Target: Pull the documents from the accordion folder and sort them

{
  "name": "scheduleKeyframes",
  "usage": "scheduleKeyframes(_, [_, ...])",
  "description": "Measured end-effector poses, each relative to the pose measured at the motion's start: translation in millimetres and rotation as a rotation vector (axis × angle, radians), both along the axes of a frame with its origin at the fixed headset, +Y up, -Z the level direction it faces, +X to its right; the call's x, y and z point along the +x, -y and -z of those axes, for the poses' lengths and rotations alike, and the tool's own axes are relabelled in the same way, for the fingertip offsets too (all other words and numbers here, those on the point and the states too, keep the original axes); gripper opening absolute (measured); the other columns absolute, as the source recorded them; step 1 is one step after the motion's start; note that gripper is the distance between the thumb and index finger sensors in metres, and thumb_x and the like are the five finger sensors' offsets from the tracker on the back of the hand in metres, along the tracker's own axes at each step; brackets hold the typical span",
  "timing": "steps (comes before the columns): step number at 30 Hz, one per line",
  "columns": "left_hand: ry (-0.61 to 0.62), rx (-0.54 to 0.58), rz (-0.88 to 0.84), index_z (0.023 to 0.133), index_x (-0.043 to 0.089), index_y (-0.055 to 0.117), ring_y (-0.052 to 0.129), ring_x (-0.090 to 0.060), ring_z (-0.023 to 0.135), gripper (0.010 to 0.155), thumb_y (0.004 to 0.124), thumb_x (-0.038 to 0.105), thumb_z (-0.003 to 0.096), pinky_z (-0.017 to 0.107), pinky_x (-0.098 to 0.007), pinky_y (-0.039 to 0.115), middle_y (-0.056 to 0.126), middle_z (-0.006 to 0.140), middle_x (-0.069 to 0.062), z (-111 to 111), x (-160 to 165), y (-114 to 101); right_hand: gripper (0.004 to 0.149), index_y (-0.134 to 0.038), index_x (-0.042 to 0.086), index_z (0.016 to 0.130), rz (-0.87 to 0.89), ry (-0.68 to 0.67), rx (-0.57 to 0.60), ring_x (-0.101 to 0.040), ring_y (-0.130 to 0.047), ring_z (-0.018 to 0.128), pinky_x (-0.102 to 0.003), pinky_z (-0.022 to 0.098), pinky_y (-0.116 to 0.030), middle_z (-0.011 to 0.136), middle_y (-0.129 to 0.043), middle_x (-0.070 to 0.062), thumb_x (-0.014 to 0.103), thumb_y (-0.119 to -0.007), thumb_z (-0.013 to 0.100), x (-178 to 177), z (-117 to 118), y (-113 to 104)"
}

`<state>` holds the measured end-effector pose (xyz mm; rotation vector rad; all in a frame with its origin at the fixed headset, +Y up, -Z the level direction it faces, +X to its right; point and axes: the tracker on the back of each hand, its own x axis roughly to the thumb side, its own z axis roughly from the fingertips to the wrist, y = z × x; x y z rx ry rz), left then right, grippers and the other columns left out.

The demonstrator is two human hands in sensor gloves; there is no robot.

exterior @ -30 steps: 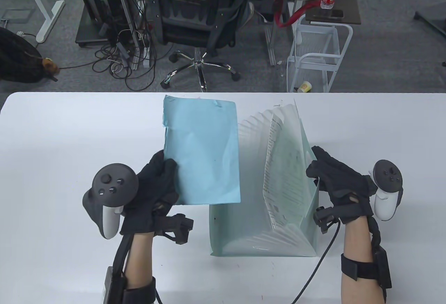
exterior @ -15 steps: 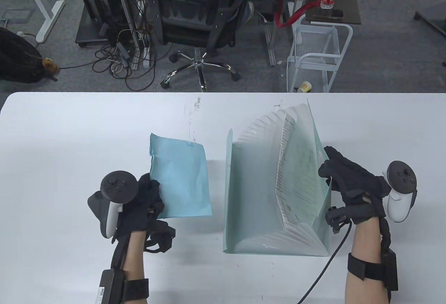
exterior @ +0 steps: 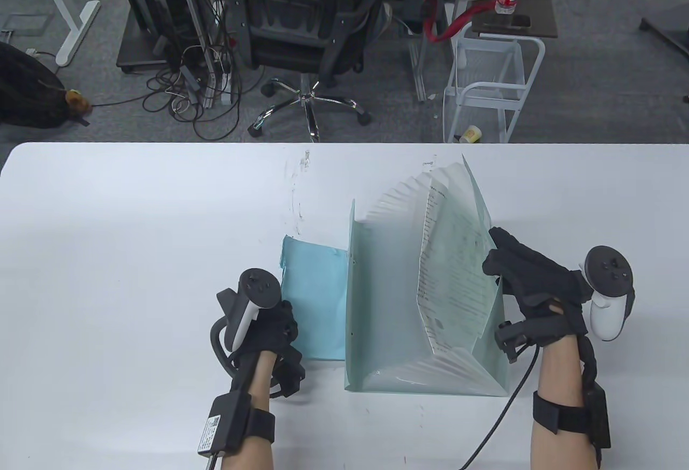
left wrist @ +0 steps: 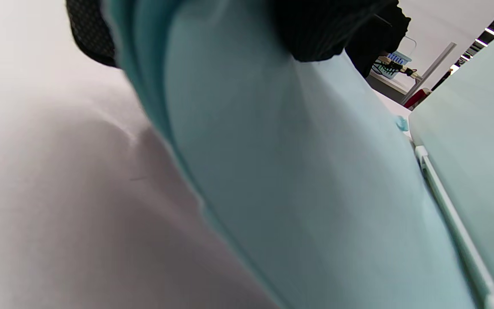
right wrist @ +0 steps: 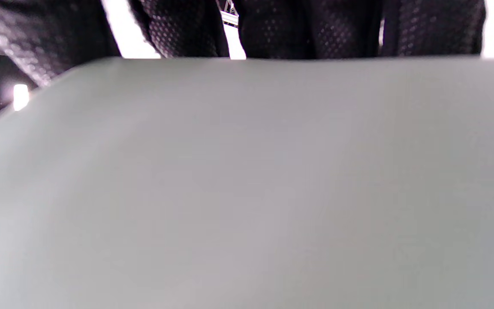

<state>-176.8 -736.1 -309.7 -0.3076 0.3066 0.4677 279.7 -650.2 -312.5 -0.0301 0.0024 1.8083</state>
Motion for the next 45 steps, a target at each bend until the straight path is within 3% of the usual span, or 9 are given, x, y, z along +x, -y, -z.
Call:
scheduleKeyframes(9, [0.01,-0.047,0.073,0.109,0.014,0.054,0.049,-0.045,0.105,0.068,0.073,0.044,0.0512,0.075,-0.064,0.037,0.056,0.112,-0.019,2.1,3.7,5.3,0.07,-0.072,0.021,0.096,-0.018,-0.01,-0.006,-0.051,-0.082,0.075,-0.063,0.046,-0.077,0.072,-0.086,-0.019,0.06,-0.085,0.04,-5.2,1.9,1.9])
scheduleKeyframes(14, [-0.023,0.021,-0.004,0.113,0.017,0.034,0.026,-0.045,0.107,0.08,0.073,0.05,0.0508,0.075,-0.062,0.024,0.027,0.116,-0.019,-3.7,-3.6,-16.3,0.07,-0.072,0.021,0.096,-0.009,-0.009,-0.009,-0.051,-0.082,0.075,-0.062,0.046,-0.077,0.072,-0.087,-0.019,0.06,-0.085,0.04,-3.8,1.8,2.0])
scheduleKeyframes(17, [0.021,0.119,-0.14,0.113,0.017,0.036,0.026,-0.046,0.106,0.078,0.072,0.05,0.0517,0.075,-0.062,0.024,0.027,0.116,-0.019,-6.7,-2.6,-47.7,0.069,-0.072,0.021,0.096,-0.008,-0.01,-0.011,-0.051,-0.082,0.076,-0.063,0.046,-0.077,0.072,-0.086,-0.019,0.06,-0.085,0.04,-3.8,1.7,1.8])
scheduleKeyframes(20, [0.065,0.358,-0.212,0.111,0.017,0.043,0.036,-0.045,0.106,0.075,0.074,0.049,0.0514,0.076,-0.06,0.029,0.036,0.115,-0.018,-13.4,8.9,-93.2,0.069,-0.072,0.02,0.096,-0.016,-0.013,-0.01,-0.051,-0.082,0.076,-0.063,0.046,-0.076,0.072,-0.086,-0.019,0.06,-0.085,0.04,-5.2,1.8,1.7])
scheduleKeyframes(25, [0.202,0.599,-0.379,0.101,0.02,0.07,0.092,-0.027,0.074,0.06,0.085,0.044,0.0474,0.063,-0.05,0.073,0.085,0.092,-0.008,-29.0,50.4,-152.2,0.069,-0.072,0.021,0.096,-0.034,-0.017,-0.009,-0.051,-0.082,0.076,-0.062,0.046,-0.077,0.072,-0.087,-0.019,0.06,-0.085,0.04,-7.5,1.5,1.4])
scheduleKeyframes(28, [0.355,0.532,-0.44,0.089,0.022,0.085,0.103,-0.02,0.048,0.046,0.087,0.042,0.0477,0.048,-0.044,0.085,0.099,0.074,-0.004,-33.2,86.4,-168.2,0.069,-0.073,0.021,0.096,-0.04,-0.019,-0.007,-0.051,-0.082,0.076,-0.062,0.046,-0.077,0.072,-0.087,-0.019,0.06,-0.085,0.04,-8.0,1.5,1.0])
scheduleKeyframes(32, [0.438,0.342,-0.27,0.069,0.014,0.099,0.103,-0.004,0.004,0.044,0.083,0.05,0.0497,0.012,-0.03,0.091,0.112,0.039,-0.001,-31.2,131.9,-165.9,0.069,-0.073,0.021,0.095,-0.044,-0.02,-0.005,-0.051,-0.082,0.076,-0.062,0.046,-0.076,0.072,-0.087,-0.019,0.06,-0.085,0.04,-7.7,1.4,1.5])
scheduleKeyframes(39, [0.389,0.211,0.105,0.077,0.008,0.093,0.098,-0.003,-0.002,0.049,0.084,0.047,0.0495,0.007,-0.028,0.088,0.109,0.035,0.001,-21.1,177.8,-144.9,0.069,-0.073,0.021,0.095,-0.036,-0.024,-0.006,-0.05,-0.082,0.076,-0.062,0.046,-0.076,0.072,-0.087,-0.019,0.06,-0.085,0.04,-5.9,2.0,2.5])
scheduleKeyframes(45, [0.424,0.144,0.158,0.079,0.01,0.093,0.095,-0.005,-0.003,0.045,0.087,0.043,0.0484,0.006,-0.029,0.087,0.105,0.033,0.005,-15.3,192.2,-133.3,0.069,-0.073,0.021,0.095,-0.022,-0.024,-0.009,-0.05,-0.082,0.076,-0.062,0.046,-0.077,0.072,-0.087,-0.019,0.06,-0.085,0.04,-4.5,2.4,3.7])
